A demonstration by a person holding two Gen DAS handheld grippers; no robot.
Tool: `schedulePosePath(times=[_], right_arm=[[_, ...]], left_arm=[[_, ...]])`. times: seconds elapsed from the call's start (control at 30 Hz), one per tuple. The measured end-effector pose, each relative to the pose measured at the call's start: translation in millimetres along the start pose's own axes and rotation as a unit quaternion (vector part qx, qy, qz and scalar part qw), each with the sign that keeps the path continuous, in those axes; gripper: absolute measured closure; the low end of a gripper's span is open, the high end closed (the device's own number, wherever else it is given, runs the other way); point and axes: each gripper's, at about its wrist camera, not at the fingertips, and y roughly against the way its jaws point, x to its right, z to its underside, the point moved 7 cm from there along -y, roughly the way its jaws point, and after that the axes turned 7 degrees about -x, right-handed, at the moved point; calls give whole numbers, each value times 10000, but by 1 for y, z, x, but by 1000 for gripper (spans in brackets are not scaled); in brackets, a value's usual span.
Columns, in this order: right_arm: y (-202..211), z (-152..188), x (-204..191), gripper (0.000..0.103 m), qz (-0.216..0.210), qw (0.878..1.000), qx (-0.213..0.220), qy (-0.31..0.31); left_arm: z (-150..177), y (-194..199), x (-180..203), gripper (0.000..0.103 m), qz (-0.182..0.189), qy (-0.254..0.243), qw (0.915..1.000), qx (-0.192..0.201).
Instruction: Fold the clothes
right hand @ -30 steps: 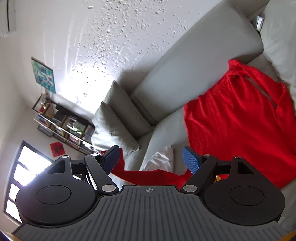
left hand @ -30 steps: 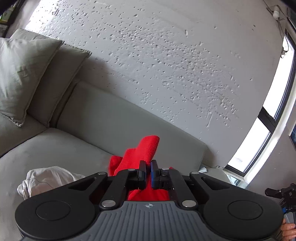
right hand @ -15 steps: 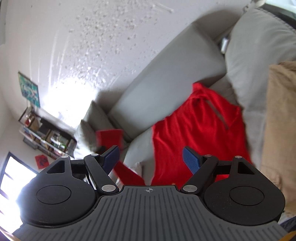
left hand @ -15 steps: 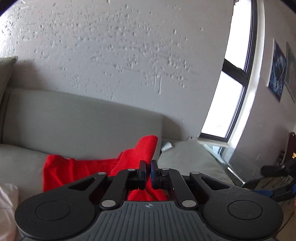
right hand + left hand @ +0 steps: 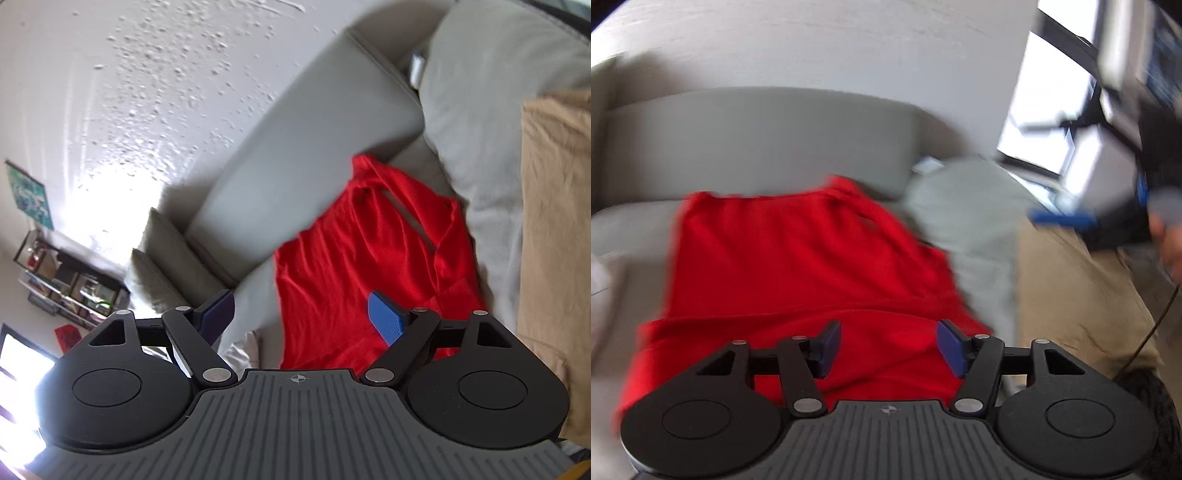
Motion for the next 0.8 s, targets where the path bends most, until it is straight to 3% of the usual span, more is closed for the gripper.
schedulePosePath(times=[0.13,0.2,0.27,0.43,0.53,0.6,0.67,0.7,0.77,0.8], right_arm=[[-35,23,17,19,-255,9953,-498,-794],[-45,36,19,20,-125,9938,-652,-897],[-53,45,16,20,196,9939,-756,-780],[-66,55,-8,20,240,9947,-912,-409],[-66,61,0,20,461,9940,-948,-297],[-66,61,14,19,473,9928,-981,-505],[-66,62,27,19,441,9914,-1039,-664],[-66,62,30,20,467,9912,-1043,-668],[-65,61,37,20,515,9914,-992,-675],[-65,61,39,19,526,9914,-973,-706]], left_arm=[[7,48,-97,45,-1172,635,9908,235],[19,63,-135,45,-1302,1132,9846,293],[28,63,-156,46,-1198,1444,9819,275],[47,32,-151,47,-1037,880,9902,-307],[59,12,-144,47,-1020,435,9914,-689],[66,1,-141,54,-1064,351,9903,-824],[66,-9,-143,55,-1134,310,9891,-886],[67,-13,-145,58,-1216,323,9877,-926],[67,-20,-153,99,-1482,443,9825,-1042],[67,-19,-156,101,-1602,536,9794,-1109]])
